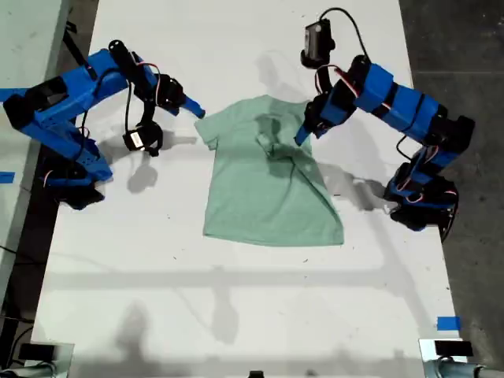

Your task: Fold tshirt

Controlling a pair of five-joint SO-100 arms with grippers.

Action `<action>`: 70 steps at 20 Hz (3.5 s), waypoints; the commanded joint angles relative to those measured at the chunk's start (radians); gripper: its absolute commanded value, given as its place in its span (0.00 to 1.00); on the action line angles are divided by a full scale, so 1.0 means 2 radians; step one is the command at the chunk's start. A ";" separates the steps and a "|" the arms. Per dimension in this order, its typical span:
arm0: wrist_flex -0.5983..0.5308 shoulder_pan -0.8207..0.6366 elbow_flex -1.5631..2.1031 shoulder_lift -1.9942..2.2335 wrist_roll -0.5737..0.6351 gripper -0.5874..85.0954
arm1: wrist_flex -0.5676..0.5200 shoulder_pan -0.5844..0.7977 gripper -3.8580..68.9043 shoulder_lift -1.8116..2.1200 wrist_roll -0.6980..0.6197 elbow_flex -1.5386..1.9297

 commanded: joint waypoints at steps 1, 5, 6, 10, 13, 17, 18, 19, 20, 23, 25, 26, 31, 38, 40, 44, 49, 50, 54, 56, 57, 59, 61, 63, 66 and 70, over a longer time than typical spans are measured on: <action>-0.012 -0.010 -0.047 -0.052 0.007 0.33 | -0.004 -0.012 0.31 0.059 0.008 0.004; -0.028 -0.018 -0.097 -0.168 0.009 0.34 | -0.003 -0.025 0.30 0.107 0.020 0.029; -0.030 -0.018 -0.115 -0.197 0.009 0.34 | -0.003 -0.028 0.29 0.118 0.023 0.038; -0.025 -0.041 -0.193 -0.314 0.015 0.34 | -0.003 -0.035 0.28 0.166 0.033 0.069; 0.019 -0.048 -0.281 -0.392 0.025 0.29 | -0.008 -0.035 0.27 0.200 0.039 0.102; 0.028 -0.049 -0.288 -0.370 0.030 0.01 | -0.023 -0.035 0.27 0.235 0.044 0.150; 0.030 -0.048 -0.281 -0.351 0.029 0.01 | -0.028 -0.035 0.27 0.243 0.045 0.160; 0.036 -0.047 -0.276 -0.331 0.029 0.01 | -0.030 -0.034 0.27 0.249 0.046 0.169; 0.041 -0.050 -0.270 -0.307 0.028 0.01 | -0.033 -0.033 0.27 0.255 0.046 0.175; 0.048 -0.061 -0.236 -0.229 0.028 0.01 | -0.036 -0.033 0.27 0.267 0.048 0.190; 0.051 -0.041 -0.249 -0.209 0.027 0.01 | -0.041 -0.032 0.27 0.272 0.049 0.199; 0.057 -0.024 -0.279 -0.215 0.024 0.01 | -0.041 -0.032 0.27 0.272 0.050 0.202; 0.064 0.047 -0.473 -0.318 0.021 0.01 | -0.044 -0.039 0.27 0.273 0.058 0.206; -0.050 0.089 -0.473 -0.374 0.040 0.01 | -0.055 -0.049 0.27 0.278 0.071 0.226; -0.097 0.103 -0.475 -0.393 0.053 0.01 | -0.061 -0.053 0.27 0.278 0.076 0.233; -0.176 0.131 -0.476 -0.400 0.052 0.04 | -0.082 -0.058 0.27 0.278 0.084 0.255; -0.094 0.133 -0.473 -0.322 0.028 0.25 | -0.087 -0.058 0.27 0.278 0.084 0.264; -0.070 0.128 -0.472 -0.300 0.018 0.21 | -0.089 -0.058 0.27 0.278 0.085 0.265; -0.008 0.121 -0.450 -0.198 0.005 0.06 | -0.100 -0.059 0.27 0.278 0.086 0.280; 0.025 0.126 -0.415 -0.151 0.002 0.01 | -0.100 -0.066 0.27 0.278 0.087 0.289; 0.035 0.132 -0.382 -0.127 0.002 0.02 | -0.100 -0.071 0.27 0.278 0.091 0.295; 0.015 0.151 -0.281 -0.062 -0.010 0.04 | -0.113 -0.081 0.27 0.277 0.094 0.312; -0.033 0.179 -0.151 0.020 -0.042 0.22 | -0.132 -0.097 0.27 0.276 0.081 0.333; -0.061 0.203 -0.043 0.093 -0.073 0.28 | -0.146 -0.114 0.39 0.276 0.073 0.354; -0.092 0.230 0.078 0.168 -0.120 0.30 | -0.166 -0.129 0.51 0.276 0.074 0.398; -0.098 0.259 0.112 0.166 -0.156 0.29 | -0.217 -0.147 0.51 0.275 0.084 0.474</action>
